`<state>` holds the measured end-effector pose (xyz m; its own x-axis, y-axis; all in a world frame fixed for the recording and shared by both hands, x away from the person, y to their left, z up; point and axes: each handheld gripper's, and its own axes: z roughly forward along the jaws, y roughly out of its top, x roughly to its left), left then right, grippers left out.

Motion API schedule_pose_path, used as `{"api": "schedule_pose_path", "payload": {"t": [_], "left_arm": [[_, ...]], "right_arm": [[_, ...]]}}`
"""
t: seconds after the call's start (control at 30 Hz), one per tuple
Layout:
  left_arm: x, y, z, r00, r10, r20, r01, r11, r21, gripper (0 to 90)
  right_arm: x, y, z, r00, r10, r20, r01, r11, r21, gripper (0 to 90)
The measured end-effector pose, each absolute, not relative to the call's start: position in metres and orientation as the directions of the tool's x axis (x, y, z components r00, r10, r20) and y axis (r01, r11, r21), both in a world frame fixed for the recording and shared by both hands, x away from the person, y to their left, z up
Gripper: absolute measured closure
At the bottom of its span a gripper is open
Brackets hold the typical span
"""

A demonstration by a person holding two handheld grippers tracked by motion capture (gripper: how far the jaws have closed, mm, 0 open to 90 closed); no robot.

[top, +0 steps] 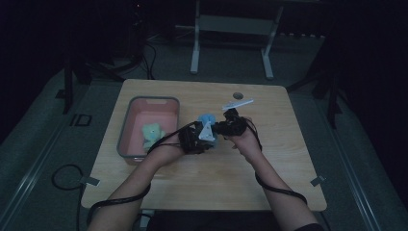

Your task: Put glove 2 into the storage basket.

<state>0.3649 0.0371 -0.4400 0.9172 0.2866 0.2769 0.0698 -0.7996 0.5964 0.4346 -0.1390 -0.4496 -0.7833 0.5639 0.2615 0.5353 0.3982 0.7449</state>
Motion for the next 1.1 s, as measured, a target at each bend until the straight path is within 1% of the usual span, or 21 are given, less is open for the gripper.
{"api": "schedule_pose_path", "payload": {"t": [0.43, 0.7, 0.83, 1.1], "left_arm": [[0.362, 0.069, -0.426, 0.901, 0.315, 0.3, 0.089, -0.808, 0.583, 75.6], [0.36, 0.086, -0.426, 0.894, 0.33, 0.304, 0.103, -0.81, 0.577, 75.6], [0.36, 0.097, -0.426, 0.893, 0.344, 0.29, 0.128, -0.811, 0.571, 75.6], [0.359, 0.124, -0.428, 0.881, 0.371, 0.294, 0.16, -0.818, 0.553, 75.5]], "right_arm": [[0.44, -0.105, -0.439, -0.807, 0.527, 0.265, 0.512, 0.4, 0.76, 77.1], [0.44, -0.082, -0.436, -0.821, 0.511, 0.253, 0.493, 0.413, 0.766, 77.2], [0.441, -0.071, -0.437, -0.827, 0.501, 0.255, 0.49, 0.417, 0.766, 77.1], [0.444, -0.039, -0.439, -0.843, 0.472, 0.259, 0.476, 0.429, 0.767, 77.1]]}}
